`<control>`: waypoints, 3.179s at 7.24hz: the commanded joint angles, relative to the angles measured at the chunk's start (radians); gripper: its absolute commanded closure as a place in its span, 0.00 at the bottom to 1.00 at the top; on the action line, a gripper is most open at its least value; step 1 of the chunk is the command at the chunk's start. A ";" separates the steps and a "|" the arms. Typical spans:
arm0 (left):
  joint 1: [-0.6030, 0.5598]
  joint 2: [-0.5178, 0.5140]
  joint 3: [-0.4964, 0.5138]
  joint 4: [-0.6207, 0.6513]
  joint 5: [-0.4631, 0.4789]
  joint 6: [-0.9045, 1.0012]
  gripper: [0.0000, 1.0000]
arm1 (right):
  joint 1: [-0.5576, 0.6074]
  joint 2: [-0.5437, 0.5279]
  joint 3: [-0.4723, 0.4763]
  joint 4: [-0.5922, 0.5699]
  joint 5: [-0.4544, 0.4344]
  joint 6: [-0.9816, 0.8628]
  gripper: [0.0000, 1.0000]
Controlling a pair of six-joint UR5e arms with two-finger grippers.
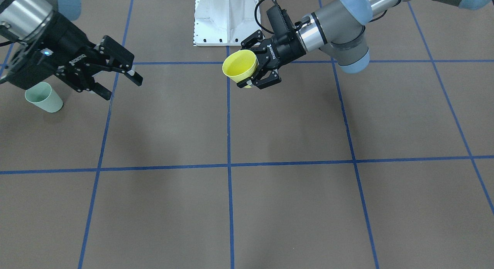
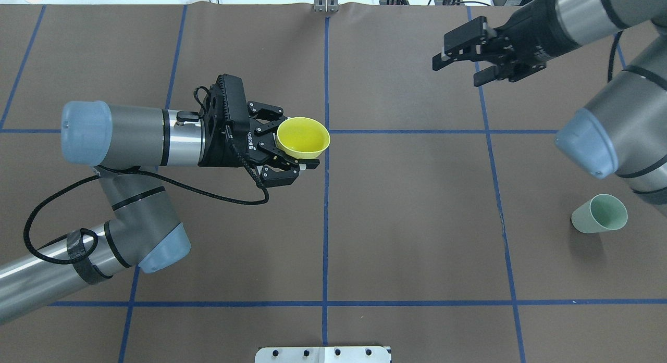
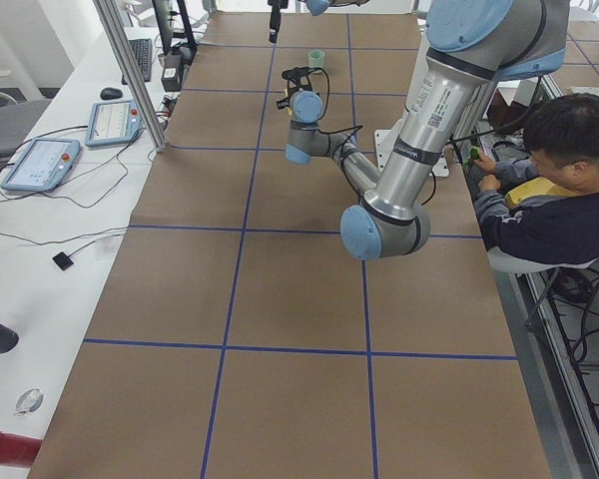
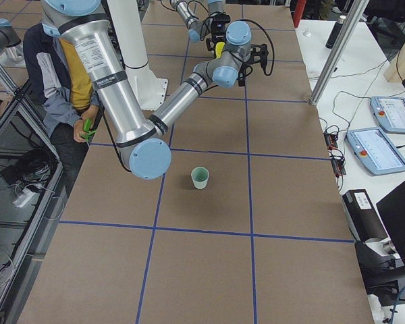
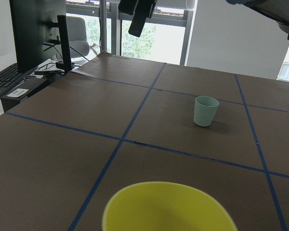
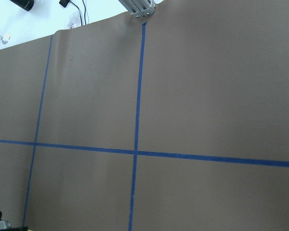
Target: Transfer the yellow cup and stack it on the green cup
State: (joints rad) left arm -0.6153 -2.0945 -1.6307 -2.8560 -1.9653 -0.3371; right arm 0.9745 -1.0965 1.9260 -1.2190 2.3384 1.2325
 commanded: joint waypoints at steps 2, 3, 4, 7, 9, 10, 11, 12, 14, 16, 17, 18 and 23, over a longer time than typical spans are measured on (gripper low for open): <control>0.000 -0.002 0.000 -0.005 0.011 0.012 0.95 | -0.143 0.127 0.001 -0.165 -0.028 0.028 0.00; 0.000 -0.002 0.002 -0.014 0.017 0.012 0.95 | -0.192 0.127 0.004 -0.166 -0.065 0.028 0.00; 0.000 -0.002 0.002 -0.014 0.017 0.012 0.95 | -0.227 0.136 0.002 -0.171 -0.098 0.028 0.00; 0.002 -0.002 0.005 -0.014 0.025 0.012 0.94 | -0.287 0.184 0.004 -0.209 -0.174 0.030 0.00; 0.003 -0.002 0.005 -0.022 0.029 0.010 0.92 | -0.298 0.196 -0.001 -0.212 -0.177 0.039 0.00; 0.003 0.001 0.006 -0.038 0.032 0.010 0.90 | -0.303 0.207 -0.005 -0.227 -0.177 0.039 0.00; 0.003 -0.001 0.005 -0.043 0.042 0.010 0.90 | -0.309 0.237 -0.011 -0.273 -0.177 0.039 0.00; 0.011 -0.002 0.005 -0.054 0.045 0.010 0.89 | -0.312 0.241 -0.019 -0.277 -0.176 0.035 0.00; 0.011 -0.001 0.005 -0.060 0.045 0.012 0.86 | -0.326 0.242 -0.024 -0.277 -0.186 0.019 0.03; 0.025 0.005 0.006 -0.098 0.046 0.012 0.85 | -0.326 0.251 -0.041 -0.277 -0.186 0.005 0.07; 0.025 0.004 0.008 -0.098 0.046 0.010 0.86 | -0.326 0.250 -0.042 -0.277 -0.189 -0.002 0.11; 0.025 -0.001 0.014 -0.097 0.046 0.006 0.98 | -0.326 0.250 -0.042 -0.277 -0.200 -0.017 0.11; 0.026 -0.002 0.020 -0.095 0.046 0.006 1.00 | -0.319 0.250 -0.036 -0.270 -0.200 -0.021 0.10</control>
State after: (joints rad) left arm -0.5891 -2.0959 -1.6103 -2.9516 -1.9190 -0.3313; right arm 0.6543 -0.8474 1.8906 -1.4904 2.1389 1.2120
